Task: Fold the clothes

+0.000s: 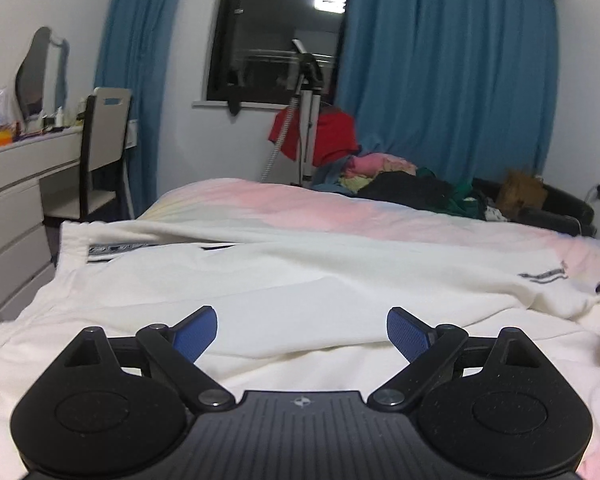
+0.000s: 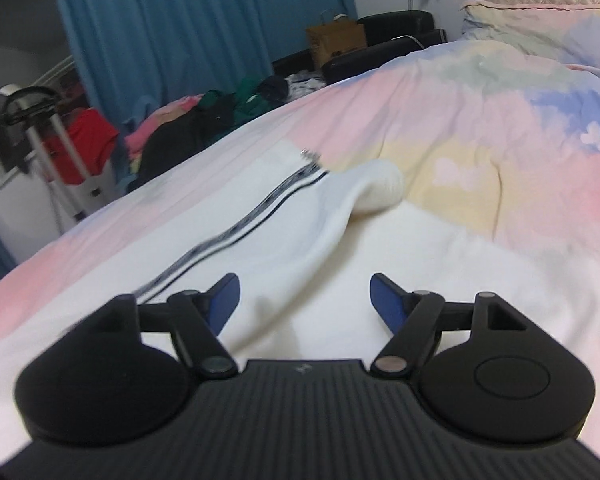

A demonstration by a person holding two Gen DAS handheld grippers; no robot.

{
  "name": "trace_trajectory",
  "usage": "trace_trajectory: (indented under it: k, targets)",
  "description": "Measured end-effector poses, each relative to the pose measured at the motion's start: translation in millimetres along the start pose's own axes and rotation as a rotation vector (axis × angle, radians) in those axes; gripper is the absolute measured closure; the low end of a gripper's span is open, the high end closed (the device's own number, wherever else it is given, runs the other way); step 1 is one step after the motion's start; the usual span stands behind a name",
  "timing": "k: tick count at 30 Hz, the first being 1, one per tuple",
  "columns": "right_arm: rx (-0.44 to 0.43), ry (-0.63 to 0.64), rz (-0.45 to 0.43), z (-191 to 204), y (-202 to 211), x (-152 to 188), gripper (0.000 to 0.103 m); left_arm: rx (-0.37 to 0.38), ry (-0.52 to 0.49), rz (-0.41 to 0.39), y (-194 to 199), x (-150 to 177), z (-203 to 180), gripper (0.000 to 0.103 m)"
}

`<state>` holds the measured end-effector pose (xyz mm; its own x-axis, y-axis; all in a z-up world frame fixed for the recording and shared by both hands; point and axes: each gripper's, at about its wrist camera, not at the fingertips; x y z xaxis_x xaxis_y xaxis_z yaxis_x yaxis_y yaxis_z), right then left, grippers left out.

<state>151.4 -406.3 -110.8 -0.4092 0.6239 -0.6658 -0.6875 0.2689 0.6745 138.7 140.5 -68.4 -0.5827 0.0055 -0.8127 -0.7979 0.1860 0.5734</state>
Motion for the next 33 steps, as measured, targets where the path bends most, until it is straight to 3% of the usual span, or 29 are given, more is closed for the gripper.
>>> trace_trajectory:
  k: [4, 11, 14, 19, 25, 30, 33]
  targets:
    - [-0.043, 0.016, 0.033, -2, 34, 22, 0.029, -0.012, -0.008, 0.012, 26, 7, 1, 0.009]
    - [-0.003, 0.032, 0.202, -28, 63, 39, 0.029, -0.099, 0.086, 0.19, 31, 16, 14, 0.009]
    - [-0.037, -0.029, 0.184, -47, 75, 35, 0.029, -0.117, 0.14, 0.229, 40, 22, 28, 0.009]
    - [-0.071, -0.112, 0.152, -72, 82, 31, 0.029, -0.128, 0.331, 0.249, 69, 33, 81, 0.009]
    - [-0.135, -0.43, 0.197, -124, 63, 38, 0.028, -0.12, 0.57, 0.295, 90, 35, 163, 0.009]
    - [-0.146, -0.606, 0.207, -154, 49, 47, 0.032, -0.13, 0.608, 0.245, 97, 34, 191, 0.008]
    - [-0.212, -0.663, 0.217, -165, 35, 52, 0.034, -0.047, 0.723, 0.266, 93, 46, 201, 0.007]
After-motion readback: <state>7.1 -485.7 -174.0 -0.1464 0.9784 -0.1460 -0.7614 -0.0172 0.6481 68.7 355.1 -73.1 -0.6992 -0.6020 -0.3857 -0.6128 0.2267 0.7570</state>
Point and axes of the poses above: each gripper's, at about its wrist camera, not at the fingertips, and y roughly against the way its jaws point, z to its left, x to its underside, and after that the axes turned 10 degrees about z, right-handed
